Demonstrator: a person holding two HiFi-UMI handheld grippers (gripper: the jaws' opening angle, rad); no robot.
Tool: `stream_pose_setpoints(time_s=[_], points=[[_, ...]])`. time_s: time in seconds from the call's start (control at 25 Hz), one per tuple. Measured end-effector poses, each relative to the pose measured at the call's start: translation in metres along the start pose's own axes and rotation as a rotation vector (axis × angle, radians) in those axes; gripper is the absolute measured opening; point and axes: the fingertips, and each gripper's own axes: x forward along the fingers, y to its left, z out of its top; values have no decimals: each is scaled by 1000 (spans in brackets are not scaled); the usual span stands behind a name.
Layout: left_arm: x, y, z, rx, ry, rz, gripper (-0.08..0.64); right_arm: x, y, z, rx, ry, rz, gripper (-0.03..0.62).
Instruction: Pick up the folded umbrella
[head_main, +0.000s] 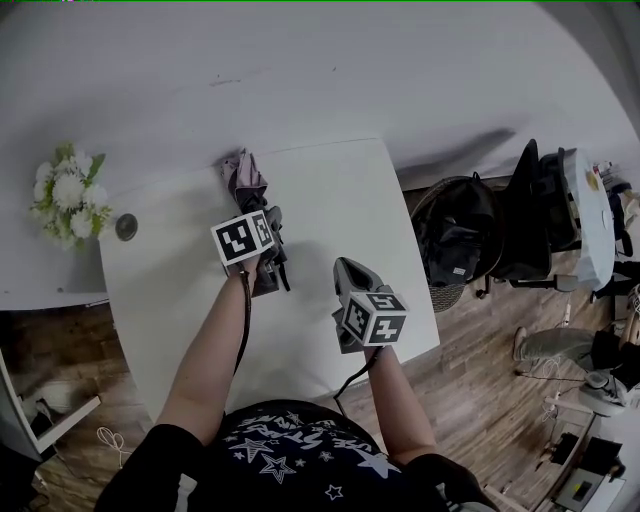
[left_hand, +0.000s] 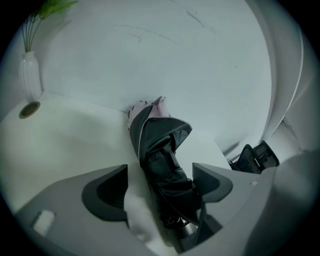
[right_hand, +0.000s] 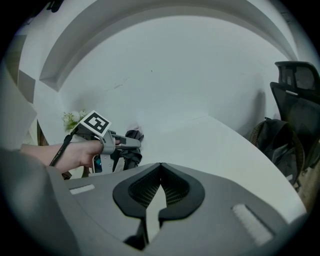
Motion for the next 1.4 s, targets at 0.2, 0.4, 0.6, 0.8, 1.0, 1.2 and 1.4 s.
stream_pose_setpoints(time_s=[0.2, 0.4, 0.6, 0.8, 1.0, 1.2, 1.4], points=[[2, 2, -1, 56, -11, 59, 385, 3, 7, 0, -1, 2, 14, 17], [6, 4, -1, 110, -9, 70, 335, 3, 12, -2, -2, 1, 25, 17], [5, 4, 1, 69, 0, 10, 249, -1, 8, 0, -4, -2, 20, 17], [2, 8, 3, 30, 11, -25, 227, -5, 6, 1, -15, 1, 20, 17], [-4, 8, 3, 16, 17, -54, 215, -7, 5, 4, -20, -4, 20, 17], [-14, 1, 5, -6, -1, -101, 207, -8, 7, 8, -20, -20, 25, 17], [-31, -7, 2, 27, -29, -138, 207, -18, 13, 9, -26, -40, 36, 17]])
